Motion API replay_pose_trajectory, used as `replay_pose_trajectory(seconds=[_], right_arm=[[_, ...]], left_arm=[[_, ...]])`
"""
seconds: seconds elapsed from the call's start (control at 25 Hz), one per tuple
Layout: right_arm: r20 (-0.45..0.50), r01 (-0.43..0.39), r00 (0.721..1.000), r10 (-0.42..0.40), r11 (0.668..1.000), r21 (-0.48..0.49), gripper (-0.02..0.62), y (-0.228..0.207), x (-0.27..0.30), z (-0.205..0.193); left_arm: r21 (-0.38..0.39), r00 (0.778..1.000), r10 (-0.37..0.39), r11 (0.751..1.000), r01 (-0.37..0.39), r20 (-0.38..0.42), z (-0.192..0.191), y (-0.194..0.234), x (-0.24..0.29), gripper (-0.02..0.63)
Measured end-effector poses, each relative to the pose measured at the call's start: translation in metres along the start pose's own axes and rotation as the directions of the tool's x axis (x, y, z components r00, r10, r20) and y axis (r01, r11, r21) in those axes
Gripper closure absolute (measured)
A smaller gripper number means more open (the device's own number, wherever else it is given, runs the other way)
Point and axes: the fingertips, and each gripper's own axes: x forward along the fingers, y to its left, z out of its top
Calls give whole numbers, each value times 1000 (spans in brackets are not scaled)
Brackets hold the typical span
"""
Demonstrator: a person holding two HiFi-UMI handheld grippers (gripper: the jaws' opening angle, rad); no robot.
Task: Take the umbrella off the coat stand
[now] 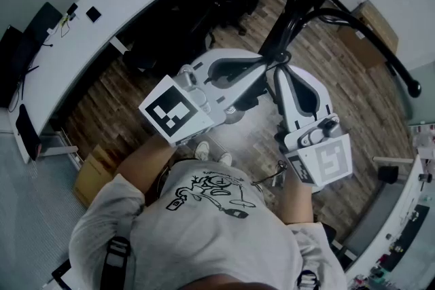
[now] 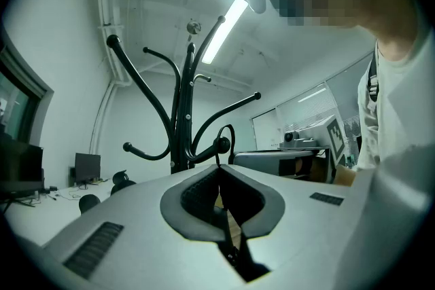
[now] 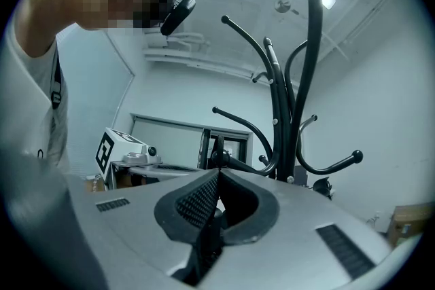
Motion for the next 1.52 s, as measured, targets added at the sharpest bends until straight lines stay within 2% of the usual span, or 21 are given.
replay_pose_trajectory(seconds=[0.88, 1.08, 1.52], right_arm=[[-28, 14, 1000, -14, 1000, 15, 583, 34, -25, -9], [-47, 19, 999, -18, 999, 26, 581, 38, -30, -16], [-73, 32, 997, -28, 998, 45, 581, 48, -37, -32]], left_arm=[[-36, 1000, -14, 999, 13, -15, -9, -35, -28, 583], [-105, 996, 9, 994, -18, -84, -22, -38, -32, 583], [-142, 996, 7, 990, -19, -89, -36, -47, -40, 583]])
